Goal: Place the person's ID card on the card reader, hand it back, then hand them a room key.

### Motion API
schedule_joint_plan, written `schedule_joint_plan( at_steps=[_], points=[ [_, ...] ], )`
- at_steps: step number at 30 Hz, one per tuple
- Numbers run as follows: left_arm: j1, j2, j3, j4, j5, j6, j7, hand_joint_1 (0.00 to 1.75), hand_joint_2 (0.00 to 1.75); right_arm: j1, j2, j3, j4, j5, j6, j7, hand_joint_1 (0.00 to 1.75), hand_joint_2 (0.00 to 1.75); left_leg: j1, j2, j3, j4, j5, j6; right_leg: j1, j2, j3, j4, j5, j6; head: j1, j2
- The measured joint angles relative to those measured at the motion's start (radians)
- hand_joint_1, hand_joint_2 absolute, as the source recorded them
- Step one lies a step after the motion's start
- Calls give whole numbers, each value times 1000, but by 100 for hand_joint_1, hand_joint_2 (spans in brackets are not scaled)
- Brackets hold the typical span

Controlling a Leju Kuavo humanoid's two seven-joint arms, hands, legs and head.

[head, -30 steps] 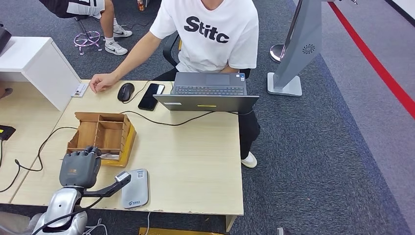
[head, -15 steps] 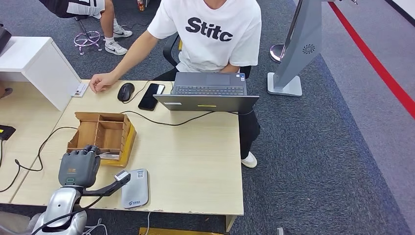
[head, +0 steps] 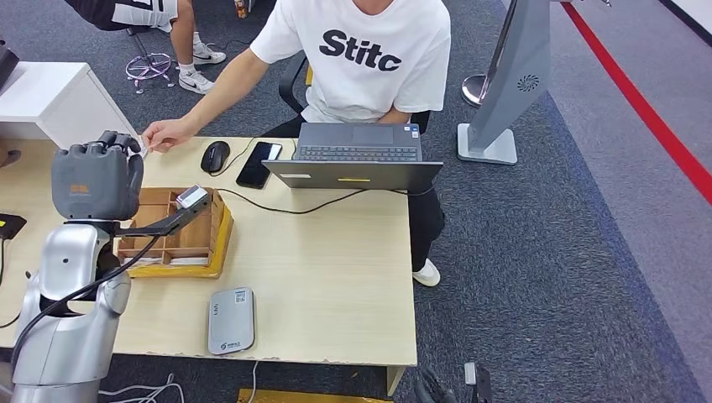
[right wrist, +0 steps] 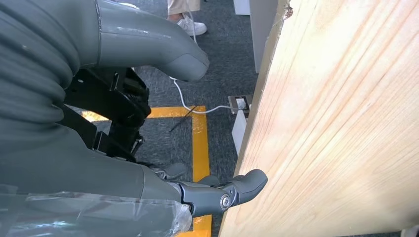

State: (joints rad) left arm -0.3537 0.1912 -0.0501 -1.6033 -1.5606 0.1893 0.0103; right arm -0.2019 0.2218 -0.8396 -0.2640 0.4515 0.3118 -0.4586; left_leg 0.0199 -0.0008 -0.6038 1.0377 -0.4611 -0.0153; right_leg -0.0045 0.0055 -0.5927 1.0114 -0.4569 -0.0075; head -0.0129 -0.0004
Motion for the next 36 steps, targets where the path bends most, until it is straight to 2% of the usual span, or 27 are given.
schedule_joint_plan(
  at_steps=[32, 33, 36],
  points=[
    [-1, 14, -11, -19, 0, 9, -3, 171, 175, -1, 3, 21, 0, -11, 2, -4, 0, 175, 0, 1, -2, 0, 0, 0, 0, 1, -2, 0, 0, 0, 0, 0],
    [-1, 15, -11, -19, 0, 10, -3, 136, 175, -1, 3, 21, 0, -12, 2, -4, 0, 175, 0, 1, -2, 0, 0, 0, 0, 2, -2, 0, 0, 0, 0, 0],
    [2, 16, -11, -19, 0, 16, -6, 9, 175, 0, 3, 22, 0, -14, -6, 4, 0, 175, 0, 1, -3, 0, 0, 0, 0, 2, -3, 0, 0, 0, 0, 0]
  ],
)
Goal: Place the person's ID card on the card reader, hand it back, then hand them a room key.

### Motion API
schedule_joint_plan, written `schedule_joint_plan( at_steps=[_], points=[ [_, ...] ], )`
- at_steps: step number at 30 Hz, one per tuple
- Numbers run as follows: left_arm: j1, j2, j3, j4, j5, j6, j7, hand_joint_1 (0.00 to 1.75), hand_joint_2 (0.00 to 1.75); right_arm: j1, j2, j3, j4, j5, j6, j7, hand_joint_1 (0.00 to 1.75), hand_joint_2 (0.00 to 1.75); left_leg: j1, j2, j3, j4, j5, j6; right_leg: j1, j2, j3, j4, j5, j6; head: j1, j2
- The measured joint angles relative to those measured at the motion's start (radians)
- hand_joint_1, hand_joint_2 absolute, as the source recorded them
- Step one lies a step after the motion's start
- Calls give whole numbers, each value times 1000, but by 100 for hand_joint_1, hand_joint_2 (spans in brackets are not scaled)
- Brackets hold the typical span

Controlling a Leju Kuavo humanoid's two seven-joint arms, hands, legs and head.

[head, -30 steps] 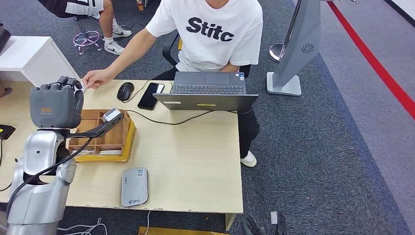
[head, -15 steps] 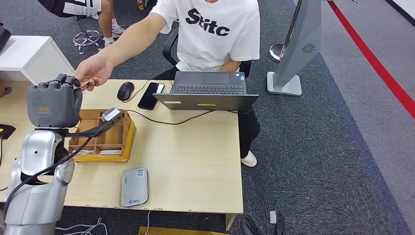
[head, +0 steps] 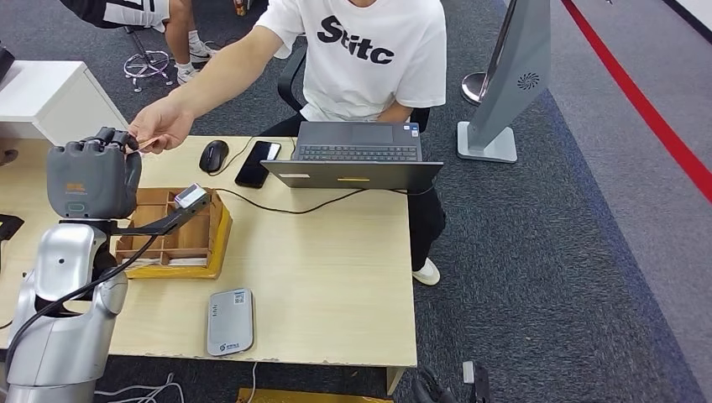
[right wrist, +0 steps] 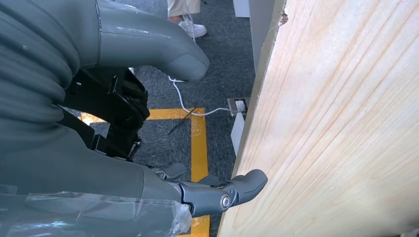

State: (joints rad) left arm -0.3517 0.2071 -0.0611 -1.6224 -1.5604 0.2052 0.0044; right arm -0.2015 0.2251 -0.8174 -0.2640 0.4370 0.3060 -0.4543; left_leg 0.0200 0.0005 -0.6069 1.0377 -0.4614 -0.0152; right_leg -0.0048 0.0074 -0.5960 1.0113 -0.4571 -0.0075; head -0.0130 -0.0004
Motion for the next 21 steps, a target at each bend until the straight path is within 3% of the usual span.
schedule_joint_plan(
  at_steps=[1, 9, 14, 18, 21],
  points=[
    [6, -1, 1, 0, 0, 7, -3, 0, 175, 3, 0, 0, 0, -1, -9, 9, 0, 175, 0, 0, 0, 0, 0, 0, 0, 0, 0, 0, 0, 0, 0, 0],
    [107, -11, 24, -34, 13, 116, -14, 0, 175, 46, -1, 2, 0, -16, -31, 17, 0, 175, 0, 0, -1, -1, -1, -1, -1, -1, -1, 0, -1, 0, -1, 0],
    [272, -57, 96, -139, 122, 239, -113, 0, 175, 94, -4, -5, 0, -40, -28, -6, 0, 175, 0, 1, -2, -1, -2, -1, -1, 1, -2, 0, -2, 1, -2, 0],
    [441, -131, 179, -314, 300, 298, -218, 0, 175, 117, -10, -24, 0, -61, -23, -23, 0, 175, -1, 1, -2, -1, -5, 0, -1, 1, -2, -1, -4, 3, -2, 0],
    [524, -181, 232, -414, 360, 310, -265, 0, 175, 128, -13, -36, -1, -65, -20, -29, 0, 175, -1, -1, -2, 0, -5, 1, -1, -1, -1, -1, -6, 4, -2, 0]
  ],
)
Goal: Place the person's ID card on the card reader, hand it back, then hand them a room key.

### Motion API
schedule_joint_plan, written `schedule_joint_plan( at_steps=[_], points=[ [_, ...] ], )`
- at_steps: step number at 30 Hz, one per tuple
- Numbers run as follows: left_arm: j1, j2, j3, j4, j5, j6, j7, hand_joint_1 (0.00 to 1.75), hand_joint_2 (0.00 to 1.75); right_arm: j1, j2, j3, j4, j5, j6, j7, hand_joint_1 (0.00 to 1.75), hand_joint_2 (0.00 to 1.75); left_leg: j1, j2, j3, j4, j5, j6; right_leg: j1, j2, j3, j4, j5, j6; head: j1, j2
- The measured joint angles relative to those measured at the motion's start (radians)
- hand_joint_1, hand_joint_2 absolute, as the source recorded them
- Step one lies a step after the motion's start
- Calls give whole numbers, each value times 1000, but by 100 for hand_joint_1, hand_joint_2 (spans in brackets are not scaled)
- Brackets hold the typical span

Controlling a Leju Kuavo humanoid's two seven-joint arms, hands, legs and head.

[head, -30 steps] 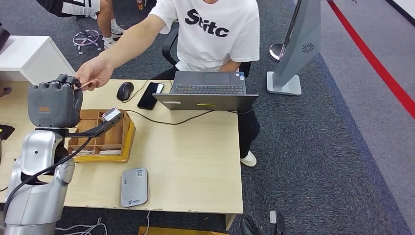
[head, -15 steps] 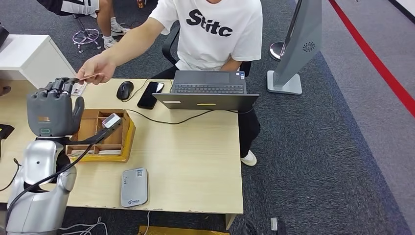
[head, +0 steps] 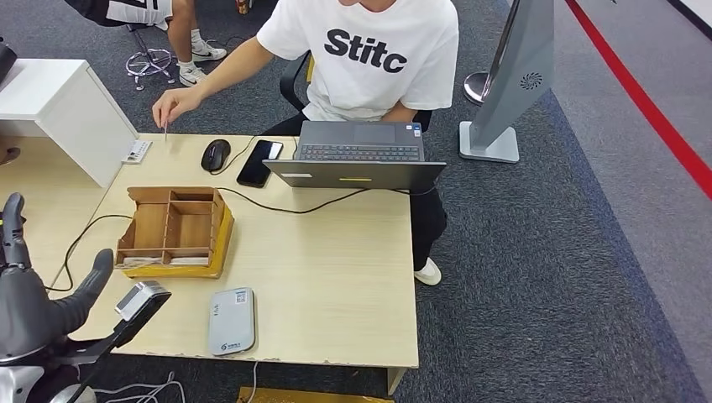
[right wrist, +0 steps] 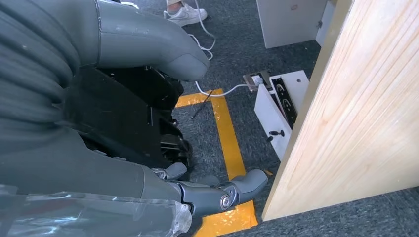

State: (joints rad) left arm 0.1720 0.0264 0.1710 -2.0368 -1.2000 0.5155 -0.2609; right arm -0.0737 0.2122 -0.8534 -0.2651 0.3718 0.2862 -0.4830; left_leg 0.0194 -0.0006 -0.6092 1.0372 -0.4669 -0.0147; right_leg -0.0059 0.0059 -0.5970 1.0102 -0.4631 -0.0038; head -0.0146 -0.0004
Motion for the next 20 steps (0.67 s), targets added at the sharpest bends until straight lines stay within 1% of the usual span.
schedule_joint_plan(
  at_steps=[2, 6, 8, 10, 12, 14, 15, 16, 18, 19, 20],
  points=[
    [25, -25, 24, -38, 5, -2, -15, 0, 175, 1, -1, -5, 0, 0, 1, 0, 0, 175, 0, -1, 0, 0, 0, 0, 0, -1, 1, 0, 0, 0, 0, 0],
    [47, -58, 57, -79, 15, 0, -31, 0, 175, 2, -1, -14, 0, 0, 1, 0, 0, 175, 0, -1, 1, 0, 1, 0, 0, -1, 1, 0, 1, -1, 0, 0],
    [67, -78, 72, -102, 69, 15, -50, 0, 175, 2, -2, -18, 0, -3, 1, -2, 0, 175, 0, 0, 1, 0, 1, 0, 0, 0, 2, 1, 1, -2, 0, 0],
    [109, -118, 96, -142, 210, 44, -103, 0, 175, 5, -2, -26, -2, -10, 2, -5, 0, 175, 0, 1, 2, 0, 0, 0, 0, 1, 2, 1, 1, -2, 0, 0],
    [160, -182, 138, -187, 416, 79, -180, 0, 175, 12, -3, -44, -6, -26, 8, -5, 0, 175, 0, 1, 2, 0, -1, 0, 0, 1, 3, 1, 0, -1, 0, 0],
    [202, -240, 184, -208, 591, 126, -222, 0, 175, 16, -3, -68, -12, -46, 16, 2, 0, 175, -1, 0, 3, 0, -2, 2, 0, 0, 3, 0, -1, 0, 1, 0],
    [219, -261, 204, -210, 650, 150, -226, 4, 175, 18, -3, -80, -16, -54, 20, 5, 0, 175, -1, 0, 3, 0, -2, 2, 0, -1, 3, 0, -2, 1, 1, 0],
    [232, -279, 224, -207, 704, 167, -229, 48, 175, 19, -3, -93, -20, -62, 25, 9, 0, 175, -1, 0, 3, 0, -3, 3, -1, -1, 4, 0, -2, 1, 0, 0],
    [241, -305, 272, -180, 798, 179, -245, 135, 175, 21, -3, -118, -29, -76, 37, 18, 87, 175, -1, -1, 3, 0, -3, 3, -1, -2, 4, 0, -3, 1, 0, 0],
    [236, -315, 304, -151, 845, 181, -251, 175, 175, 22, -2, -131, -34, -82, 45, 23, 131, 175, -1, -1, 3, 0, -3, 3, -1, -2, 4, 0, -3, 1, 0, 0],
    [233, -320, 320, -135, 865, 181, -254, 175, 175, 22, -2, -137, -36, -85, 49, 25, 175, 175, -1, -1, 3, 0, -3, 3, -1, -2, 4, 0, -3, 1, 0, 0]
  ],
)
